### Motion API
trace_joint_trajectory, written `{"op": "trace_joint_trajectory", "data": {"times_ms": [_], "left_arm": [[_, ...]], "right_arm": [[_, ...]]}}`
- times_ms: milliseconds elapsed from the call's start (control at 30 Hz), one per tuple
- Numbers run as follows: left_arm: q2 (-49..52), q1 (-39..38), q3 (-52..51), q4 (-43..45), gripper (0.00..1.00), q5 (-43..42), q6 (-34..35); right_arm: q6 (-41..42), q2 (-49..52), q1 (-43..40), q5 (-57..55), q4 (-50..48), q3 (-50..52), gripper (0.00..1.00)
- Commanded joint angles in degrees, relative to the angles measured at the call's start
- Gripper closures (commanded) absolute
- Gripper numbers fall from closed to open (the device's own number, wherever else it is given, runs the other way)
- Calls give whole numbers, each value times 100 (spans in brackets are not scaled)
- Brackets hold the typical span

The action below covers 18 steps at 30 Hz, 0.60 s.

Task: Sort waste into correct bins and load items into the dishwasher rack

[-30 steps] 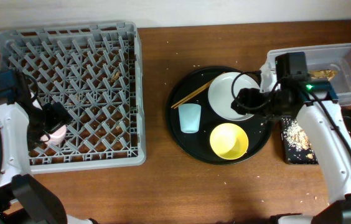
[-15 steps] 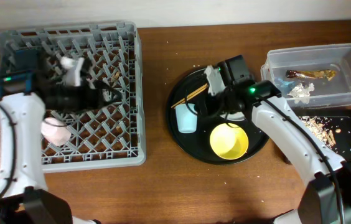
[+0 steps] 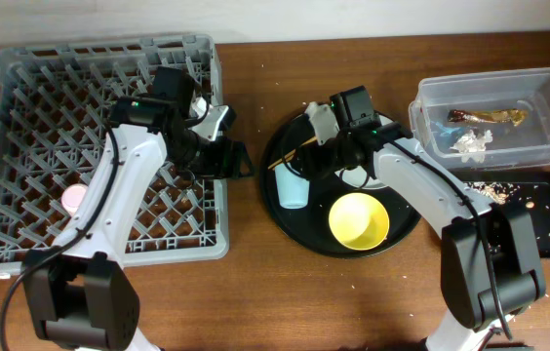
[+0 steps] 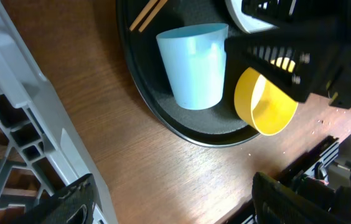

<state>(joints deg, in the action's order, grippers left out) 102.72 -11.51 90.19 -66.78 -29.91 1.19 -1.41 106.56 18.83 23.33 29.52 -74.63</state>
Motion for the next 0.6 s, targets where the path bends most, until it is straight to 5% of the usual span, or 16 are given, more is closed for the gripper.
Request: {"op": "trace_joint_trajectory", "data": {"times_ms": [0,33,67,567], "left_arm": [[68,-4,59,-26,21,42,52],[68,-4,59,-26,21,42,52],[68,-4,59,-33,21,39,52],[68,-4,59,-96,21,39,55]], "right_arm": [[-1932,-44,-9,343,2,-33,27],[-2518,-42,-9,308,-4,-33,11],[-3012,-37,-11,258,-31,-33,11],[-3462,363,-9,776,177,-17,35]]}}
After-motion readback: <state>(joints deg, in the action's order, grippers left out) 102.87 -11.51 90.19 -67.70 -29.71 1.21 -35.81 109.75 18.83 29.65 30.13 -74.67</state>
